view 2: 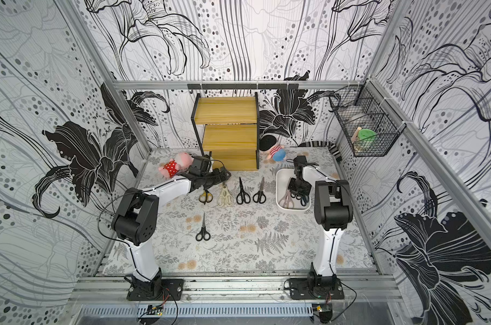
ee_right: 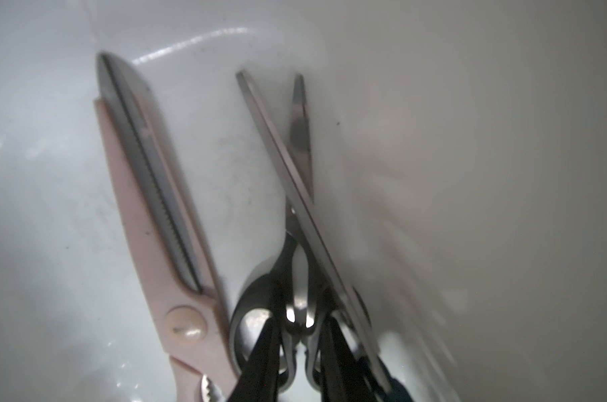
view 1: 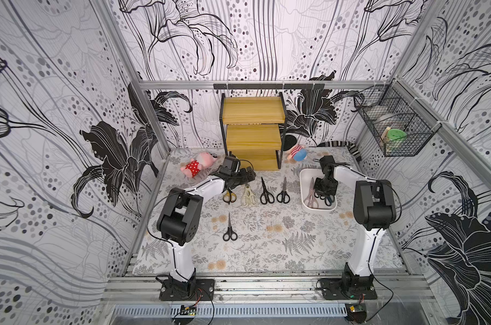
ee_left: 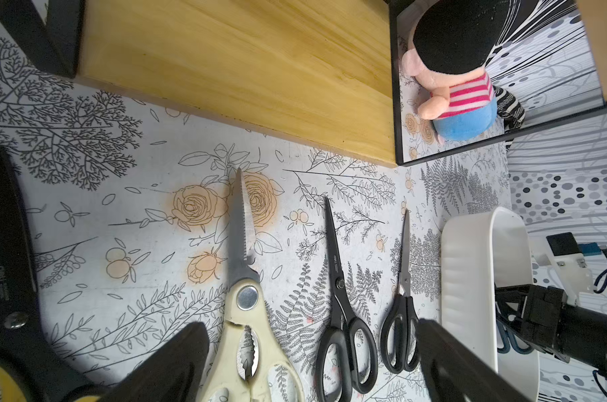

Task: Take the scissors out of the storage box
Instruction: Pick up the scissors from the storage box.

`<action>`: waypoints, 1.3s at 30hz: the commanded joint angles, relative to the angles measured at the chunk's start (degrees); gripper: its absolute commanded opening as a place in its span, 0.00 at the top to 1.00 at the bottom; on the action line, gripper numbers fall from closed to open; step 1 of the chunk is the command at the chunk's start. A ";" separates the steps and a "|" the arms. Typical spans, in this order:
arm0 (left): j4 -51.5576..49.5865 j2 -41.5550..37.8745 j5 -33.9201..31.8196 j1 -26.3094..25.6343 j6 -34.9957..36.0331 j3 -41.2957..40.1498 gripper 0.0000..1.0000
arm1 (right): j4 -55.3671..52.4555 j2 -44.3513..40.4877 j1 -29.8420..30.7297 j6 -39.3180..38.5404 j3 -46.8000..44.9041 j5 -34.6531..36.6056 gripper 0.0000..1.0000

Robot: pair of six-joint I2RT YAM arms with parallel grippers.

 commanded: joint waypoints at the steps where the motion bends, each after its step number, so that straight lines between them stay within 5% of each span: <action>1: 0.46 -1.46 -0.35 -0.26 0.03 0.44 0.02 | -2.91 -1.00 0.01 -1.24 -0.07 -3.36 1.00; 14: 1.14 -1.70 0.10 -0.32 -0.67 -0.01 0.02 | -3.89 -5.37 -0.09 -1.36 -1.39 -4.84 1.00; 39: 0.79 -4.39 -1.00 -0.01 0.34 -2.02 0.02 | 6.42 -8.61 -0.17 0.28 -2.23 -23.45 1.00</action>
